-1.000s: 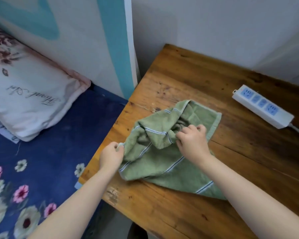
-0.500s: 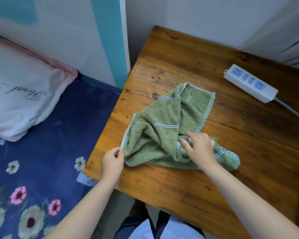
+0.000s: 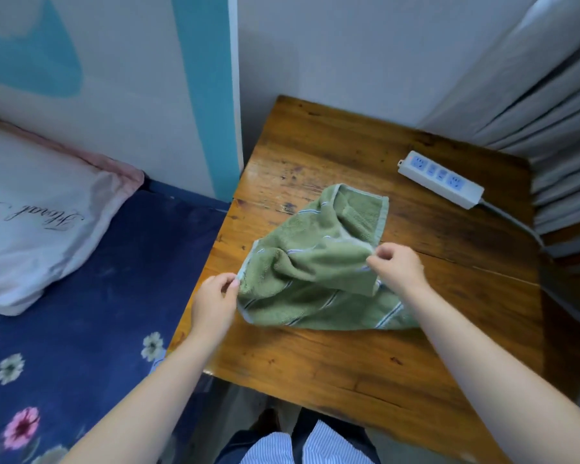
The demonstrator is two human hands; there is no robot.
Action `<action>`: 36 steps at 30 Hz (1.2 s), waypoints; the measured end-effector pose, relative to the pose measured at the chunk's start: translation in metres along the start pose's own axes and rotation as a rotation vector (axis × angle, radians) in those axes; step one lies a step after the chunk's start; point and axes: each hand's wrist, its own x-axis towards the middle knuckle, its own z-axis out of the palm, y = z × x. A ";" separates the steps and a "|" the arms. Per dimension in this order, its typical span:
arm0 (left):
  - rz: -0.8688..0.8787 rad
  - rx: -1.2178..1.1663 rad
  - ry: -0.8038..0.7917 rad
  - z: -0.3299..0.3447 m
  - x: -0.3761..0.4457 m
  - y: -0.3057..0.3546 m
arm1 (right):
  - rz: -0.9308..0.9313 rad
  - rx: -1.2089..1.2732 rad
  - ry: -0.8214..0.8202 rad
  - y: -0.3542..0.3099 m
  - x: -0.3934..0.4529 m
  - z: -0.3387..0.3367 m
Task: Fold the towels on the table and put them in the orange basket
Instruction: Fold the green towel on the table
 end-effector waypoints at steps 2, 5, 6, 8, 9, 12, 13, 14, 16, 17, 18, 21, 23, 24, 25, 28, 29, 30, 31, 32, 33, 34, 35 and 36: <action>0.109 0.019 0.045 -0.008 0.007 0.022 | -0.015 0.158 0.141 0.003 0.000 -0.033; 0.246 0.057 0.084 -0.015 0.012 0.051 | 0.025 0.212 0.261 0.015 -0.006 -0.071; 0.289 0.092 0.072 -0.015 0.010 0.058 | 0.072 0.200 0.250 0.022 -0.012 -0.080; 0.347 0.185 0.029 -0.013 0.008 0.064 | 0.181 0.126 0.145 0.036 -0.023 -0.087; 0.371 0.239 -0.008 -0.011 0.006 0.067 | 0.226 0.060 0.071 0.043 -0.031 -0.088; 0.373 0.378 -0.120 -0.007 0.008 0.075 | 0.287 -0.034 -0.025 0.054 -0.046 -0.083; 0.360 0.408 -0.144 -0.007 0.013 0.079 | 0.289 -0.019 0.003 0.051 -0.045 -0.084; 0.352 0.432 -0.154 -0.008 0.018 0.086 | 0.283 0.004 0.049 0.047 -0.042 -0.087; 0.347 0.431 -0.135 -0.012 0.031 0.109 | 0.243 0.007 0.158 0.029 -0.033 -0.100; 0.343 0.398 -0.110 -0.015 0.038 0.123 | 0.205 -0.018 0.221 0.017 -0.028 -0.108; 0.350 0.360 -0.073 -0.020 0.048 0.145 | 0.152 -0.037 0.302 0.002 -0.019 -0.120; 0.399 0.213 0.053 -0.039 0.073 0.207 | 0.003 -0.009 0.497 -0.037 0.006 -0.157; 0.451 0.105 0.151 -0.057 0.085 0.250 | -0.117 0.077 0.568 -0.062 0.025 -0.188; 0.476 0.054 0.186 -0.066 0.088 0.268 | -0.170 0.124 0.583 -0.073 0.032 -0.203; 0.513 0.010 0.222 -0.075 0.089 0.284 | -0.214 0.168 0.595 -0.084 0.037 -0.218; 0.624 -0.084 0.302 -0.101 0.082 0.317 | -0.290 0.301 0.636 -0.108 0.036 -0.252; 0.642 -0.108 0.314 -0.110 0.079 0.322 | -0.300 0.337 0.651 -0.109 0.031 -0.258; 0.647 -0.124 0.314 -0.119 0.078 0.322 | -0.299 0.374 0.660 -0.107 0.023 -0.261; 0.644 -0.131 0.301 -0.125 0.078 0.318 | -0.292 0.418 0.659 -0.100 0.016 -0.262; 0.628 -0.124 0.278 -0.130 0.079 0.308 | -0.272 0.445 0.629 -0.089 0.008 -0.257; 0.606 -0.102 0.246 -0.133 0.080 0.295 | -0.249 0.450 0.587 -0.077 0.000 -0.248; 0.574 -0.061 0.197 -0.133 0.079 0.279 | -0.217 0.439 0.539 -0.062 -0.007 -0.236; 0.523 -0.004 0.117 -0.129 0.077 0.259 | -0.168 0.436 0.477 -0.045 -0.015 -0.221; 0.461 0.075 0.024 -0.124 0.075 0.247 | -0.123 0.427 0.418 -0.033 -0.019 -0.210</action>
